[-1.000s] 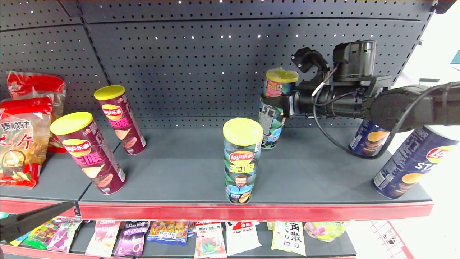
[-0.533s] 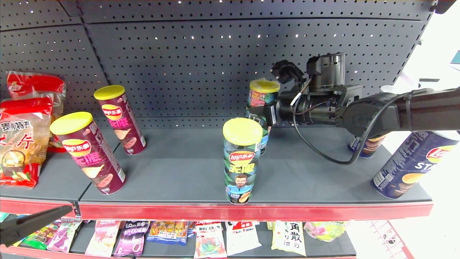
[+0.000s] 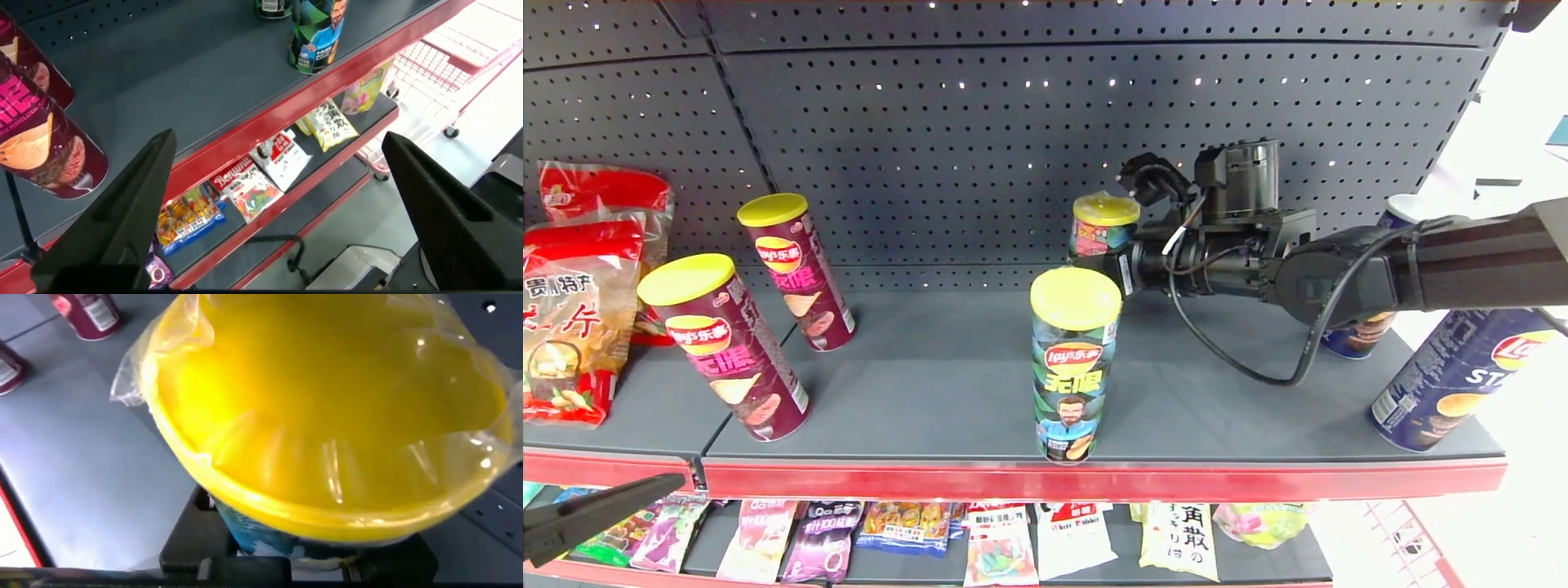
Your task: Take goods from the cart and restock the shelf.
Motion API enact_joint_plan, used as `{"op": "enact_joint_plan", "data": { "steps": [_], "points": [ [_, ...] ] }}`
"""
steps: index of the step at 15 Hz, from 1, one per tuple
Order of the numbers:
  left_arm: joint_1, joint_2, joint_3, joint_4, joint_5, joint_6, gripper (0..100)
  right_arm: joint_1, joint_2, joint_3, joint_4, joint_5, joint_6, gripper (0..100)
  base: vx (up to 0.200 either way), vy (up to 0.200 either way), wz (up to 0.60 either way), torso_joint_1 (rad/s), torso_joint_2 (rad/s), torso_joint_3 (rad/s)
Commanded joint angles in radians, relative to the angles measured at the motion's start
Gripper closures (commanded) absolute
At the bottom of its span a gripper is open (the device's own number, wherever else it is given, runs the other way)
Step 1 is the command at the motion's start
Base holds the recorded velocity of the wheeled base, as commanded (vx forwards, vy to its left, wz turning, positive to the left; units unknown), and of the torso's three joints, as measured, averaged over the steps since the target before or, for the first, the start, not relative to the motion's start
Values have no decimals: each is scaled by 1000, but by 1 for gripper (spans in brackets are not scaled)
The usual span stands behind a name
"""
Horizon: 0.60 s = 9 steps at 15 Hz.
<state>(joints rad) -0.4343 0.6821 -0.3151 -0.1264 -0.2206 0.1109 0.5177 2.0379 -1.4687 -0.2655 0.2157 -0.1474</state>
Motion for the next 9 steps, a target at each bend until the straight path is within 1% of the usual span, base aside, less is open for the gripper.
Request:
{"op": "enact_joint_plan", "data": {
  "steps": [1,5,6,9],
  "points": [
    [0,4,1,-1,0,0,0,2,1,1,0,-6,0,100,0,0,0,0,0,0],
    [0,4,4,1,-2,-3,0,7,7,5,0,-9,2,100,0,0,0,0,0,0],
    [0,4,2,-1,-2,-3,0,7,7,7,0,-9,2,0,0,0,0,0,0,0],
    [0,4,2,-1,-2,-3,0,7,-2,19,-1,-9,3,0,0,0,0,0,0,0]
  ]
}}
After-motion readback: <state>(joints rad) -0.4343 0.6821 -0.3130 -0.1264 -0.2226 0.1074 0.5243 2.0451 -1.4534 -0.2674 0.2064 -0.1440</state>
